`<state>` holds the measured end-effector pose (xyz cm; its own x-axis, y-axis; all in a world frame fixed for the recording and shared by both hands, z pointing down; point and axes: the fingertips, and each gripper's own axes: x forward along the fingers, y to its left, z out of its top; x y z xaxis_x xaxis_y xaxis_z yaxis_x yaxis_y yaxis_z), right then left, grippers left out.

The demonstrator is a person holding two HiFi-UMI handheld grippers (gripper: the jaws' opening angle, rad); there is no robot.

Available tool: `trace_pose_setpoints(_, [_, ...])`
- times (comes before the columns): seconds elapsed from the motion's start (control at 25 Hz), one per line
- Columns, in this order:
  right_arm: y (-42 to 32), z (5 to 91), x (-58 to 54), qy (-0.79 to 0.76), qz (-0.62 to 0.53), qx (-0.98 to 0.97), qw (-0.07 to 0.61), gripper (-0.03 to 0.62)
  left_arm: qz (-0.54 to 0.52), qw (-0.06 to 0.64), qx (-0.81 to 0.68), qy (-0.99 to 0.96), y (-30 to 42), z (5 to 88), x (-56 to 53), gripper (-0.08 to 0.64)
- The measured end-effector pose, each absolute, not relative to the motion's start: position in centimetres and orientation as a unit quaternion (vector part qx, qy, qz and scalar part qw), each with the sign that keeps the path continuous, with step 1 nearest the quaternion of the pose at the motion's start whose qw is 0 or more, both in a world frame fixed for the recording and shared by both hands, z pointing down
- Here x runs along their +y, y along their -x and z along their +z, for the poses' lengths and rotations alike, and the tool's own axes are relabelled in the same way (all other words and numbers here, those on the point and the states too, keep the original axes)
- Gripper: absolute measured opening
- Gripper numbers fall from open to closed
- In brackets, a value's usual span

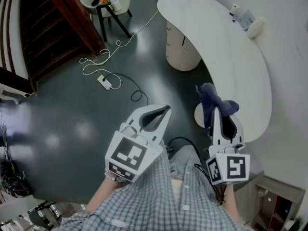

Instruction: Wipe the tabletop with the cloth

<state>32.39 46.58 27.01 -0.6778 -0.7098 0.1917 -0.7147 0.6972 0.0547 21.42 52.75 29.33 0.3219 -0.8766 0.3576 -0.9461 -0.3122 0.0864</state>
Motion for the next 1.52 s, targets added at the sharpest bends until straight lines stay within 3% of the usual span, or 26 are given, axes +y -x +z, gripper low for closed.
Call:
trace_pose_setpoints(0.64, [-28.2,27.4,42.8,-0.354,0.008,-0.929,0.106,0.023,0.128,0.136,-0.614,-0.767,-16.3,29.5,50.0,0.005])
trace_pose_setpoints(1.52, [-16.5,28.6,23.8,-0.253,0.015,-0.959,0.126,0.023,0.099,0.156,-0.693,-0.697,-5.3,28.8,33.2,0.005])
